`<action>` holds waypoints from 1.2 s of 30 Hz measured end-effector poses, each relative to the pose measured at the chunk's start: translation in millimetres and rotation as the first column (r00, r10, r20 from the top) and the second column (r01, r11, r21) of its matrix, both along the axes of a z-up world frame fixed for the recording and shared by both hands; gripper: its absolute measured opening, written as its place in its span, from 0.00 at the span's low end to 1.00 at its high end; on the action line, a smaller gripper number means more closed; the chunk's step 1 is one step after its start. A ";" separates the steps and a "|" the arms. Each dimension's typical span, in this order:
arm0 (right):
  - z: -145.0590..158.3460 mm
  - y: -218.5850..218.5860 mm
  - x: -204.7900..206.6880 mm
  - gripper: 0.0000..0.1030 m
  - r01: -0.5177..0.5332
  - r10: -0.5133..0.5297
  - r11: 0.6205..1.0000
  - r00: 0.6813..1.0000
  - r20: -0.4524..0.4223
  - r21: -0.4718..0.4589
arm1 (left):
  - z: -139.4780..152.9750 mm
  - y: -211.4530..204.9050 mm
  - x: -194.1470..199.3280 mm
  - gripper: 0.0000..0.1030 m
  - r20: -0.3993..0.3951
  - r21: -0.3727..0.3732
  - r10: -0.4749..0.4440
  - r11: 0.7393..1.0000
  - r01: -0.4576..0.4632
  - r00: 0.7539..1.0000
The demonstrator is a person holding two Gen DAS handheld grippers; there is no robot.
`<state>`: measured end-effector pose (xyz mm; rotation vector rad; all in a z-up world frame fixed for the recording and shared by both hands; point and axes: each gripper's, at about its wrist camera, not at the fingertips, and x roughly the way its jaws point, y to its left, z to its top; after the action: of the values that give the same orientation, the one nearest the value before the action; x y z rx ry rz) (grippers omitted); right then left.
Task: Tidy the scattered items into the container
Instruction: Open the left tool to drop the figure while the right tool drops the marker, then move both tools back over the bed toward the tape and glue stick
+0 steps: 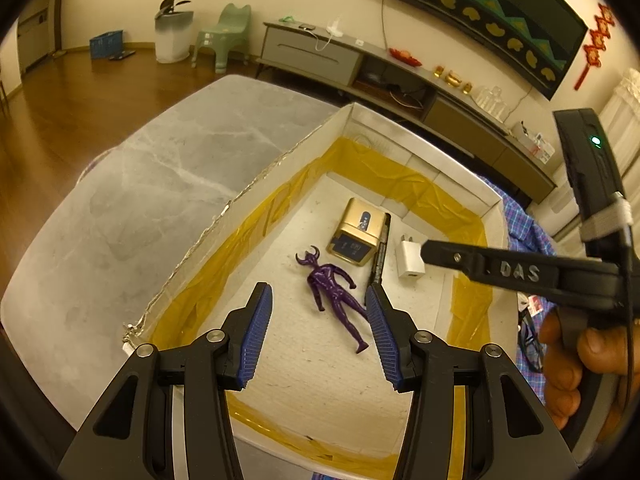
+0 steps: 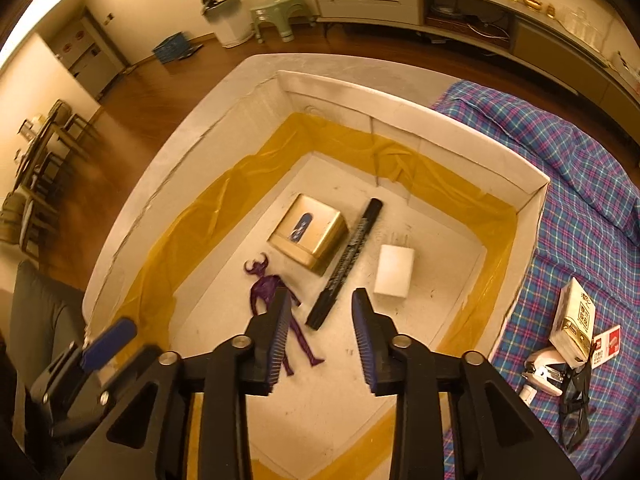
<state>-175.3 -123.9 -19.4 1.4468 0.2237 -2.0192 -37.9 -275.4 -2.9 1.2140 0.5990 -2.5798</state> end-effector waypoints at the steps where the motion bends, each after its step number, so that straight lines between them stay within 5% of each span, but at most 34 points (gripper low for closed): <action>1: 1.7 1.5 2.6 0.35 -0.009 0.009 1.000 1.000 -0.005 -0.006 | 1.1 0.4 0.6 0.50 -0.004 -0.004 0.001 1.000 -0.001 1.000; 13: 47.2 46.1 45.1 0.37 -0.116 0.093 0.975 0.987 -0.128 -0.187 | 27.8 23.0 16.8 0.50 -0.154 -0.008 -0.086 0.996 0.086 0.984; 22: 71.1 144.9 86.7 0.36 -0.138 0.068 0.950 0.967 -0.247 -0.281 | 52.6 111.4 33.3 0.50 -0.286 -0.062 -0.378 0.924 0.377 0.880; 30: 27.2 230.3 93.8 0.37 0.013 -0.071 0.974 0.966 -0.248 -0.227 | 27.9 185.2 8.7 0.50 -0.177 -0.064 -0.506 0.862 0.503 0.844; 36: -24.9 252.9 114.8 0.37 -0.011 -0.022 0.991 0.968 -0.251 -0.132 | -5.3 217.1 -11.8 0.50 -0.067 -0.065 -0.503 0.864 0.499 0.862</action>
<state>-60.5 129.1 -44.3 1.1096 0.1880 -2.1778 -49.7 -58.3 -8.2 1.4073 0.2527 -3.0599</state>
